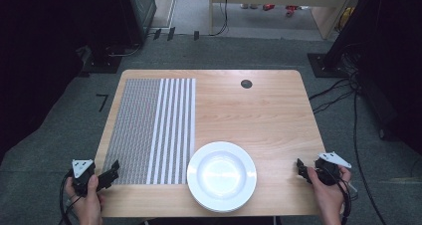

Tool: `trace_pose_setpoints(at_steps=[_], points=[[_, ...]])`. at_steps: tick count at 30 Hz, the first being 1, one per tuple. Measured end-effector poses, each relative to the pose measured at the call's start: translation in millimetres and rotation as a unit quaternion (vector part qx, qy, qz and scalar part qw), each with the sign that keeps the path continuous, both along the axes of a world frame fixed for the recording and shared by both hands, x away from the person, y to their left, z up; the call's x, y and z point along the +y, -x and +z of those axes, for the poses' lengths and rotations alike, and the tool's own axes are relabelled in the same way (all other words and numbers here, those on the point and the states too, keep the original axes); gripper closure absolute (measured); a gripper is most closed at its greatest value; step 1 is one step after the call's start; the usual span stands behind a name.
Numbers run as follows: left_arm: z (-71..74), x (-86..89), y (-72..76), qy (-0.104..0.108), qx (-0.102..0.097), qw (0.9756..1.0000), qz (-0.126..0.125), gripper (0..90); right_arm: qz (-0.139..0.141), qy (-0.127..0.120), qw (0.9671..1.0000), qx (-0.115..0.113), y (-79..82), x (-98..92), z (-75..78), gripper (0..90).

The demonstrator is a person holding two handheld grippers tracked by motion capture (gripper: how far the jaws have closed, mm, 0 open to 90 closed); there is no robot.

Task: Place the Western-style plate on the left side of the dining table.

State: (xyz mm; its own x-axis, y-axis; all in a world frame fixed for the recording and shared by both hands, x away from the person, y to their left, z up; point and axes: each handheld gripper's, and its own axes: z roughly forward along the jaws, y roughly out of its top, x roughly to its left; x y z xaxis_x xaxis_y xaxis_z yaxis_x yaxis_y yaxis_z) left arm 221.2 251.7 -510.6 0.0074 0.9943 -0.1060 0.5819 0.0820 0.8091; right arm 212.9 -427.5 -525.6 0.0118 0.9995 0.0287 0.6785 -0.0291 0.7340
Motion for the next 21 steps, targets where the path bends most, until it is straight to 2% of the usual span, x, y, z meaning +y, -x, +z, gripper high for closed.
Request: trace_pose_setpoints(at_steps=[6, 8, 9, 12, 18, 21], points=[[9.8, -4.3, 0.0, 0.007, -0.011, 0.9999, 0.002, 14.4, -0.002, 0.000, 1.0000, 0.001, -0.3, -0.1, -0.1, 14.0], [17.5, -12.6, 0.7, 0.015, -0.017, 0.9997, -0.008, 14.4, -0.002, 0.000, 1.0000, 0.001, -0.4, -0.1, -0.1, 14.0], [17.5, -12.6, 0.7, 0.015, -0.017, 0.9997, -0.008, 14.4, -0.002, 0.000, 1.0000, 0.001, -0.4, -0.1, -0.1, 14.0], [25.2, -26.9, -0.7, 0.014, -0.024, 0.9994, -0.022, 14.4, -0.001, 0.000, 1.0000, 0.001, -0.4, -0.3, -0.1, 14.0], [34.0, -41.1, -6.1, 0.026, -0.033, 0.9988, -0.025, 14.3, -0.001, 0.000, 1.0000, 0.001, -0.8, -0.4, -0.1, 13.8], [36.6, -46.1, -9.1, 0.020, -0.037, 0.9988, -0.024, 14.3, -0.001, 0.000, 1.0000, 0.001, -0.7, -0.5, -0.1, 13.8]])
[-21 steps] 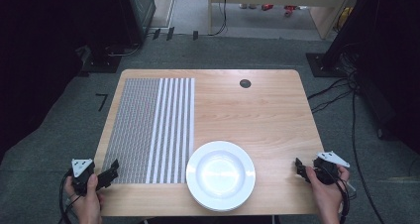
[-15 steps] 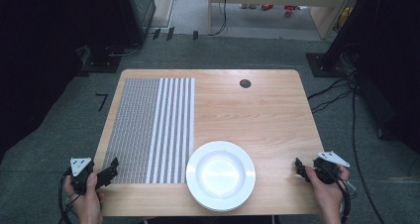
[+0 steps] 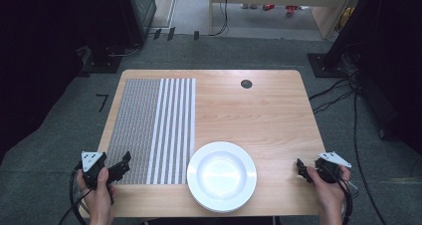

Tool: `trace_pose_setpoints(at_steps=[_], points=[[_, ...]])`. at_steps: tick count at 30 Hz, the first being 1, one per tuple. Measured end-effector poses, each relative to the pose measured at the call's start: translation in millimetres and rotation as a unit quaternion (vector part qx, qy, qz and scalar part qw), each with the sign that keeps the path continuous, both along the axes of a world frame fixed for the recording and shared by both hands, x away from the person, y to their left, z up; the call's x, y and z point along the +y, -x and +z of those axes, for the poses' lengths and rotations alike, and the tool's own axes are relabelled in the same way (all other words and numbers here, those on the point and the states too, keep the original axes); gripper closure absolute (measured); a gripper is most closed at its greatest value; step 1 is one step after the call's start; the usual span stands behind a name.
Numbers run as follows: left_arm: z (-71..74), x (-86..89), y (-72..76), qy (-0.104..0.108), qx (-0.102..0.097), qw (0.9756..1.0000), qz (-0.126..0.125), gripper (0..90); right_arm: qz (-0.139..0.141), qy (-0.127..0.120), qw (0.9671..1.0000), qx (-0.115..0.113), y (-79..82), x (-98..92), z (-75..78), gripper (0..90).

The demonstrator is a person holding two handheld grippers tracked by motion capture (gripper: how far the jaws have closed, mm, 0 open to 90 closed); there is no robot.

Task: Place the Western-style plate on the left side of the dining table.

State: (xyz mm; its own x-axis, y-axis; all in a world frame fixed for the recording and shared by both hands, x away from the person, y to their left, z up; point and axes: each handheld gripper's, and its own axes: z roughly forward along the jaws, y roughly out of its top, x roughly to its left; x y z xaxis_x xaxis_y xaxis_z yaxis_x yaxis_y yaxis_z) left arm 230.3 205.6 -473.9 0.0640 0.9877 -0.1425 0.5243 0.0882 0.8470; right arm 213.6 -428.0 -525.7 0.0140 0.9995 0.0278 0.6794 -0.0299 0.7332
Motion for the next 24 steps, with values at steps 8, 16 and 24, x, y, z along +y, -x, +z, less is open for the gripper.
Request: trace_pose_setpoints(at_steps=[8, 16, 24], points=[[1.4, -21.9, -13.5, 0.017, -0.003, 0.9998, 0.009, 14.3, 0.000, 0.000, 1.0000, 0.000, 0.0, 0.0, 0.1, 13.9], [-2.3, -43.8, -14.8, 0.022, -0.005, 0.9996, -0.020, 14.3, -0.001, -0.001, 1.0000, 0.000, 0.0, 0.1, 0.1, 13.7], [-3.9, -63.5, -11.0, 0.026, -0.002, 0.9974, -0.067, 14.3, -0.010, 0.000, 0.9999, 0.003, -2.7, 3.5, 0.0, 10.8]])
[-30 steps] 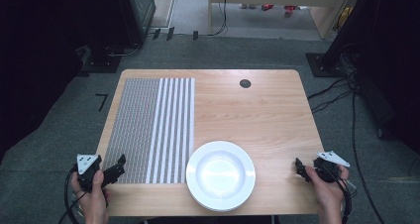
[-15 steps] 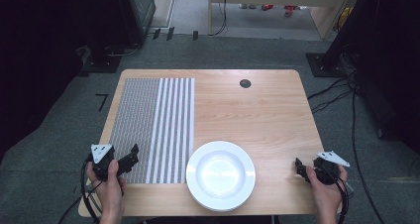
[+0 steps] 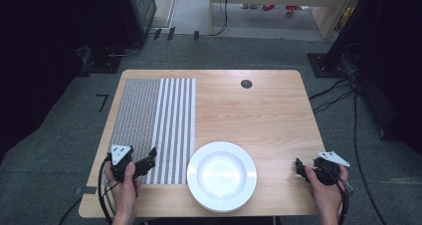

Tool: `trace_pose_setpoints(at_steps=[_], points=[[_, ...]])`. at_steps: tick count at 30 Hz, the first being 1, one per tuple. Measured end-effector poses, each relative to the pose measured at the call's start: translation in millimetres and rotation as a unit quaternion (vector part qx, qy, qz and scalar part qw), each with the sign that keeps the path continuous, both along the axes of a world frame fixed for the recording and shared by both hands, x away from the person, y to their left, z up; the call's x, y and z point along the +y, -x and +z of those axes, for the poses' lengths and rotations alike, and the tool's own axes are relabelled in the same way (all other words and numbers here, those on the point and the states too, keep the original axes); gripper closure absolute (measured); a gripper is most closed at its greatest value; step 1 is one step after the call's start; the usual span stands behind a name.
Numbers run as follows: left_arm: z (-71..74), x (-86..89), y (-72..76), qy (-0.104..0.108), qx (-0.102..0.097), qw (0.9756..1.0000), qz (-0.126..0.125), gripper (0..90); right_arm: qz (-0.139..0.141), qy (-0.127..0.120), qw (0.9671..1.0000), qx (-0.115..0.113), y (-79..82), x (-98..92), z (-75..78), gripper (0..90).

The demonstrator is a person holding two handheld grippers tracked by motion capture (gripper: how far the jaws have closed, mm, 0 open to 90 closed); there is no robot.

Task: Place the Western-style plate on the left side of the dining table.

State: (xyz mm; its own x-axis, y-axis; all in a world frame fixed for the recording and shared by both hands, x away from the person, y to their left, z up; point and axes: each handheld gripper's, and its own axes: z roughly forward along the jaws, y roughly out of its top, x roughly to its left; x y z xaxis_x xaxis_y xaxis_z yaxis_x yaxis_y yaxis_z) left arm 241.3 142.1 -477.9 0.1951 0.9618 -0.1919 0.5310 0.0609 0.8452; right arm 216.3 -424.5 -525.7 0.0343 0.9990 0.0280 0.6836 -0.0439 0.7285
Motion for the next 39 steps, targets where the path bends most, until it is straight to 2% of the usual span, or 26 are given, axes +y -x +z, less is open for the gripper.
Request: trace_pose_setpoints(at_steps=[5, 11, 14, 30, 35, 36, 39], points=[[-2.4, -12.0, 2.9, -0.010, 0.003, 0.9996, -0.025, 14.4, -0.015, 0.004, 0.9999, -0.007, -0.6, 4.5, 0.6, 14.2], [-4.2, -20.6, 6.5, -0.007, 0.008, 0.9990, -0.044, 14.3, -0.017, -0.015, 0.9993, -0.028, 1.1, 11.0, 7.8, 14.2], [-4.5, -23.5, 7.9, -0.008, 0.008, 0.9986, -0.051, 14.4, -0.020, -0.034, 0.9986, -0.035, 3.5, 13.2, 11.7, 14.4], [-6.9, -37.8, 13.8, -0.005, 0.020, 0.9962, -0.085, 13.9, 0.009, -0.079, 0.9940, -0.075, 8.9, 51.8, 33.6, 16.2], [-7.1, -43.8, 16.1, -0.001, 0.020, 0.9953, -0.094, 13.9, 0.023, -0.078, 0.9924, -0.092, 11.7, 66.5, 40.5, 19.6], [-6.2, -44.5, 17.5, 0.007, 0.011, 0.9951, -0.098, 13.8, 0.021, -0.072, 0.9926, -0.095, 13.0, 70.6, 42.4, 20.7], [-4.4, -47.5, 19.0, 0.012, 0.004, 0.9943, -0.105, 11.5, 0.022, -0.066, 0.9917, -0.108, 15.7, 78.8, 47.1, 25.3]])
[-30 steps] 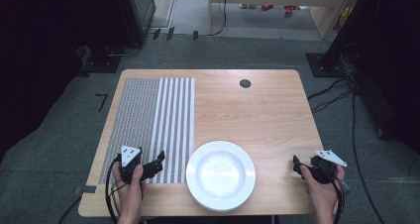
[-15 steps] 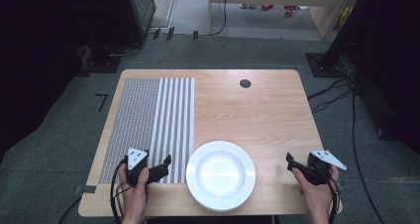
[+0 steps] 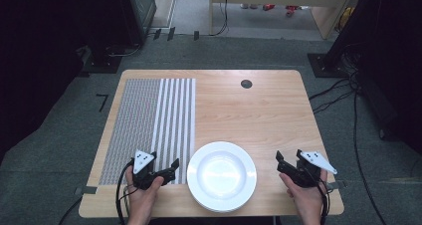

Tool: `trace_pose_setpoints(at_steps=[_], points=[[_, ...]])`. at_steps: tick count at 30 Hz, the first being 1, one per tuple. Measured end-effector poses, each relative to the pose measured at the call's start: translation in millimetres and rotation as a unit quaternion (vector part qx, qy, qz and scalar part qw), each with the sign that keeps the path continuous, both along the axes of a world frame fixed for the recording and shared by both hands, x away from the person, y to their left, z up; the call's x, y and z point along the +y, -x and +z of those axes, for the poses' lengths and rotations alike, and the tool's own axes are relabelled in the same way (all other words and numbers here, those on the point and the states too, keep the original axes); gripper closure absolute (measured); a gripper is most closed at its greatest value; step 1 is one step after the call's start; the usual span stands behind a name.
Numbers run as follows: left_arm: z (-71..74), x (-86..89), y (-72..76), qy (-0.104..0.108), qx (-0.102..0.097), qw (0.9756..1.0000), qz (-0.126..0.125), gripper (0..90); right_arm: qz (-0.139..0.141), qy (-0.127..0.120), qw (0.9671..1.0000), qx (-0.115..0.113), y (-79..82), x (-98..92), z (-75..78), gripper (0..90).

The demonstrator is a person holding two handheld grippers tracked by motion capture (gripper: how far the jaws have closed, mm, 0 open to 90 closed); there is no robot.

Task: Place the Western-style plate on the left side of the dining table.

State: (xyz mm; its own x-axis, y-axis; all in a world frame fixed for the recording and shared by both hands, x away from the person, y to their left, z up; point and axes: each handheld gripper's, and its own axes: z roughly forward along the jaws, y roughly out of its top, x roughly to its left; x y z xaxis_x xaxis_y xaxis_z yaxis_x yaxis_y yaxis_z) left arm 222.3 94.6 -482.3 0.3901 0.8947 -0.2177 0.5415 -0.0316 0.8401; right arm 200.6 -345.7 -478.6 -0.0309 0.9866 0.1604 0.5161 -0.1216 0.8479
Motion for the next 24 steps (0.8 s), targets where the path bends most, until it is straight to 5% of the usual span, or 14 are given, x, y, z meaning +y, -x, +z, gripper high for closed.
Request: trace_pose_setpoints(at_steps=[8, 16, 24], points=[[3.1, -9.1, 3.8, 0.020, 0.001, 0.9995, -0.023, 11.1, 0.027, -0.024, 0.9992, -0.017, 4.4, 15.3, 5.9, 34.6], [1.2, -19.0, 5.3, 0.030, 0.016, 0.9982, -0.049, 14.1, 0.065, -0.062, 0.9955, -0.029, 6.7, 29.0, 3.0, 54.6], [-2.0, -24.1, 6.1, 0.030, 0.036, 0.9976, -0.051, 14.8, 0.081, -0.095, 0.9921, -0.014, 7.6, 40.0, -1.6, 62.5]])
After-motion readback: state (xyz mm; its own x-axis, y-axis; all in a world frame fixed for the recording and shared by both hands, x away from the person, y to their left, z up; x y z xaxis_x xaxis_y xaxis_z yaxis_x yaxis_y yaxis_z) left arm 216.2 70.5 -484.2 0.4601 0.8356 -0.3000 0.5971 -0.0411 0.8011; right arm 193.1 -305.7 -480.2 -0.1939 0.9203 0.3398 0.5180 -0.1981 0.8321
